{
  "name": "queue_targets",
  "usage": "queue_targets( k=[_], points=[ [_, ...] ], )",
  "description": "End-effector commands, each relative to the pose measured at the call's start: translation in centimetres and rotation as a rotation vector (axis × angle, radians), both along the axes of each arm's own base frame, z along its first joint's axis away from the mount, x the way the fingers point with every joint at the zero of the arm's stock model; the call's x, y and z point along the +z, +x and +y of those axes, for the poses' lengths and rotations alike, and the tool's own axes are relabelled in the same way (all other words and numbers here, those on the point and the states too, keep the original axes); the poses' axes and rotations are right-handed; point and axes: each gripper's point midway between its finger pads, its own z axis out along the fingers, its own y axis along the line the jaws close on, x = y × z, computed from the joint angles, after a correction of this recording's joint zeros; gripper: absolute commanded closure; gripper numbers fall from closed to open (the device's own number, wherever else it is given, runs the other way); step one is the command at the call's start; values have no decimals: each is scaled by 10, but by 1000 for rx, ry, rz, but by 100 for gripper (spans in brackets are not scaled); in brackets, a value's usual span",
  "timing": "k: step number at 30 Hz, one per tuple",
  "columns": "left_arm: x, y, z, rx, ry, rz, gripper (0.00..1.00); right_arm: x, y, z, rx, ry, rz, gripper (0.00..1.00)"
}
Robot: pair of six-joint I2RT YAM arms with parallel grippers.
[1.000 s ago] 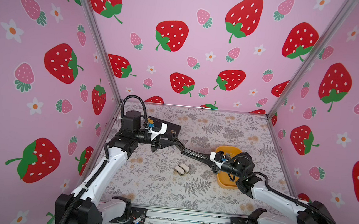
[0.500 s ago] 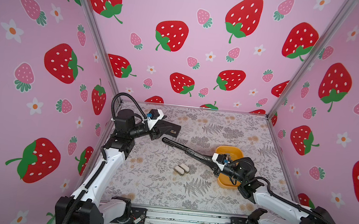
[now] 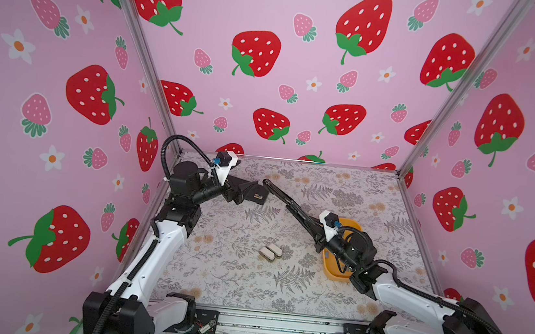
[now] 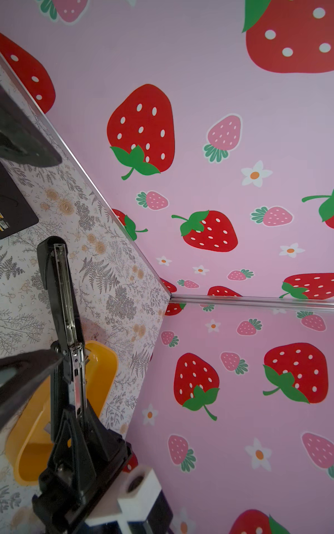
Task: Load the staples into the stapler
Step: 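Lower the open stapler onto the table with the right gripper and release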
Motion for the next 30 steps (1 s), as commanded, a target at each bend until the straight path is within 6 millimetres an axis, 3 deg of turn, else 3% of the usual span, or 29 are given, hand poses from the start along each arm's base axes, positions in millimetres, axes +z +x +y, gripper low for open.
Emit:
queue_targets(
  k=[1,3,5,8,11,16,22,30],
  points=[
    [-5,6,20,180,-88,52,1,33,22,-6,-207,168,52,100],
    [-15,15,49,425,-154,63,1,24,22,3,-241,178,99,100],
    [-25,12,65,555,-155,101,1,11,23,14,-280,161,138,100],
    [-41,-10,42,399,-13,132,1,-9,28,23,-348,145,199,100],
    [-42,-34,23,255,42,94,1,-25,32,23,-388,176,269,100],
    [-41,-57,46,382,-79,-55,1,-42,32,17,-430,173,314,100],
    [-27,-96,43,314,-110,-218,1,-62,39,27,-445,129,335,100],
    [-41,-70,33,290,-64,-121,1,-96,51,46,-467,31,382,100]
  ],
)
